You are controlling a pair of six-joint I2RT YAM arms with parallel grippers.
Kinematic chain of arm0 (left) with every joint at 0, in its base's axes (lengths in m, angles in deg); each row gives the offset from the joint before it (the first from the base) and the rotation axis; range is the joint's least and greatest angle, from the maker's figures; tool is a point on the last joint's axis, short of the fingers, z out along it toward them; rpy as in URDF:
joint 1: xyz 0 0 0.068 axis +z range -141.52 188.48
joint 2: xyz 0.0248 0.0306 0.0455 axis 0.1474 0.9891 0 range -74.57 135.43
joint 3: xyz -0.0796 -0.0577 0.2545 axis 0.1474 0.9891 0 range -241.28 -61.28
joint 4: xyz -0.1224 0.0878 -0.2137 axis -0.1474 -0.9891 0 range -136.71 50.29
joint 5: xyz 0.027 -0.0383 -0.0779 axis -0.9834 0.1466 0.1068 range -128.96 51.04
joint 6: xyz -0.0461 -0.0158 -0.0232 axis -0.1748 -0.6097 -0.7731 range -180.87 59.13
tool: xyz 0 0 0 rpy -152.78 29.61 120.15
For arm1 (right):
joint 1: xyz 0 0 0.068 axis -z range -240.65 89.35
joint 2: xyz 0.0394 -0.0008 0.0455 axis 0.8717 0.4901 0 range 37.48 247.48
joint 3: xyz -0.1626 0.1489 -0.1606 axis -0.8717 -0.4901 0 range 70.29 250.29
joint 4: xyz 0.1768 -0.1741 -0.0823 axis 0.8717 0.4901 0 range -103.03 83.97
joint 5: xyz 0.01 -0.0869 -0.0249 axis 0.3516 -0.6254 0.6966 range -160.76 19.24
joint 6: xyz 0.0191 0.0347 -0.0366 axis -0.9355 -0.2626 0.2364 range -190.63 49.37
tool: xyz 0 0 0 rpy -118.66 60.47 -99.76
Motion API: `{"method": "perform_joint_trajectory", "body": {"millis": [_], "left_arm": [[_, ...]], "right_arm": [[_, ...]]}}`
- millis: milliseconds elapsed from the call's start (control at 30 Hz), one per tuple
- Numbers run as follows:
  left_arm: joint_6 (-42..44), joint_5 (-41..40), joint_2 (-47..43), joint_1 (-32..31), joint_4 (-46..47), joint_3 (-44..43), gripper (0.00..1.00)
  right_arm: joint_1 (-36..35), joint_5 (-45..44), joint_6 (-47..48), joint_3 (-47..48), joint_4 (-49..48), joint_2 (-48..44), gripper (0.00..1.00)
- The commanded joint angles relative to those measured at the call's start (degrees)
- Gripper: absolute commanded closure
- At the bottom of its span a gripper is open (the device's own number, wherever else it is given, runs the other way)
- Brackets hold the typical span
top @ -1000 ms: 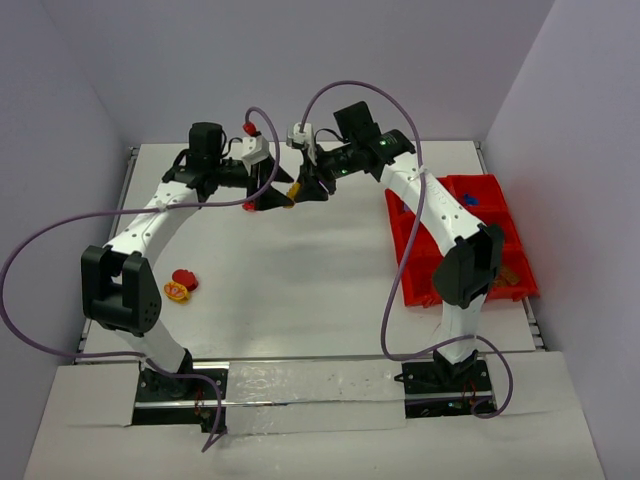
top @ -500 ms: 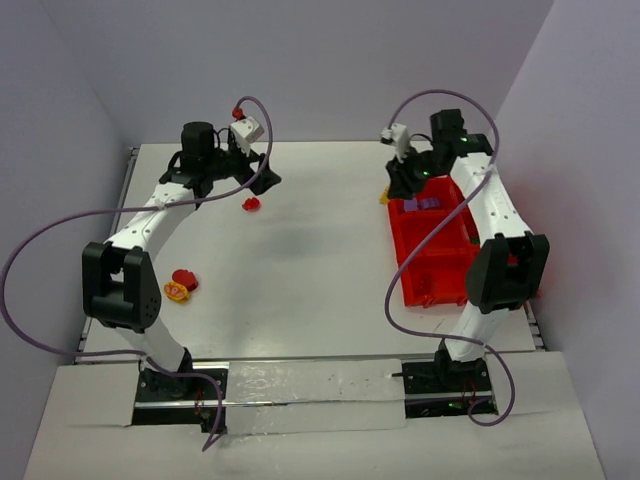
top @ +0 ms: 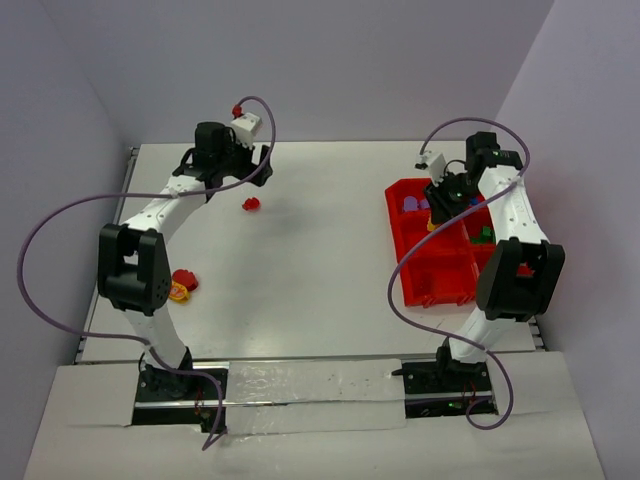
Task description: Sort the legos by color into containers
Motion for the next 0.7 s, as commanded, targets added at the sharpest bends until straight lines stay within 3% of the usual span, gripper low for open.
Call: {"method": "perform_joint_trajectory", "body": {"millis": [0, 167, 367, 433, 600, 667], "left_arm": [[-1.0, -9.4, 5.3, -1.5, -2.3, -4.6, 0.01], [0.0, -10.3, 7.4, -1.7, -3.3, -5.1, 0.01], [-1.1, -14.6, 11.1, -2.2, -6.3, -7.3, 0.01], [-1.1, -16.1, 12.5, -2.2, -7.2, -8.2, 0.01], [-1.2, -16.2, 14.7, -2.2, -8.0, -8.9, 0.09], [-1.0, -18.0, 15.3, -2.2, -9.3, -9.1, 0.11]], "right_arm": [[0.1, -3.7, -0.8, -2.0, -2.2, -0.4, 1.0], [0.1, -5.0, -3.7, -2.7, -6.2, 1.4, 0.96], [0.1, -8.0, -4.5, -2.7, -6.8, 3.2, 0.78], [0.0, -9.1, -4.3, -4.0, -7.8, 3.1, 0.61], [0.0, -10.4, -4.8, -4.6, -7.7, 3.3, 0.42], [0.0, -11.0, -5.1, -4.7, -7.4, 3.2, 0.22]]}}
